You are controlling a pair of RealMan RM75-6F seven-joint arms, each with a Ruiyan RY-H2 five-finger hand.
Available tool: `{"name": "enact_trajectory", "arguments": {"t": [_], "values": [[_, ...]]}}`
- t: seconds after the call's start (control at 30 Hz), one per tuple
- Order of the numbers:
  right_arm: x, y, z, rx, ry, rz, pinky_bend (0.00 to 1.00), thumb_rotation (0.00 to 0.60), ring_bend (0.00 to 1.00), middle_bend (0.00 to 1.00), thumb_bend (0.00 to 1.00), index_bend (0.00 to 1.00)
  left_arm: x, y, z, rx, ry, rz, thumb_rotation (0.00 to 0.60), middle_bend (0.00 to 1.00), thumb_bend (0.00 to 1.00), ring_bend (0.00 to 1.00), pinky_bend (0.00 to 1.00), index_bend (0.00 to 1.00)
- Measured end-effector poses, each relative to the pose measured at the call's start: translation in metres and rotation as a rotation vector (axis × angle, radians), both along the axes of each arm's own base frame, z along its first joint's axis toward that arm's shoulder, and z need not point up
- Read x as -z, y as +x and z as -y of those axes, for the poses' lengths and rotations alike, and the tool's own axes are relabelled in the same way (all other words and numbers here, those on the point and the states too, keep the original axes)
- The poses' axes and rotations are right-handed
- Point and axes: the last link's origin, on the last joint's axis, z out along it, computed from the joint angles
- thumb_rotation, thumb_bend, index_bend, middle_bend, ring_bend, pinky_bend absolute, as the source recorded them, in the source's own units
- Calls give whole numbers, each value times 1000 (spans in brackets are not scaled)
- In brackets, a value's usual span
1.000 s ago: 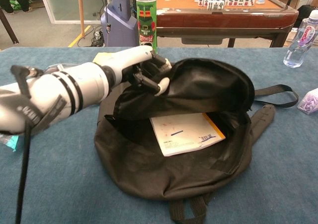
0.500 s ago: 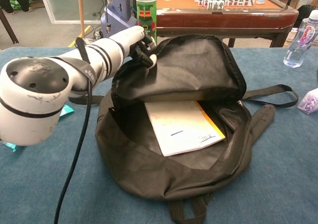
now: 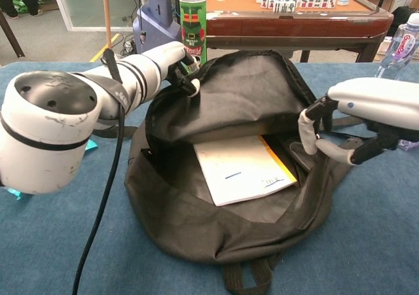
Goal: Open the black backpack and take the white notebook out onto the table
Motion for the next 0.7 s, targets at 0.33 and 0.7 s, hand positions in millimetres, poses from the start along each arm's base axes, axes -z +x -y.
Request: {"name": "enact_trajectory", "arguments": {"t": [0.33,0.7], "values": [[55,-4,17,-106,-96,-80,387,600,327,412,74,520,-1,-3,3,28,20,-28,600,611,593,505,160,552],[87,-30,5,-87,-125,-131,387,600,225,269,0,374,0,-5,6,29,16,-39,600,612,592,505,160,552]]}}
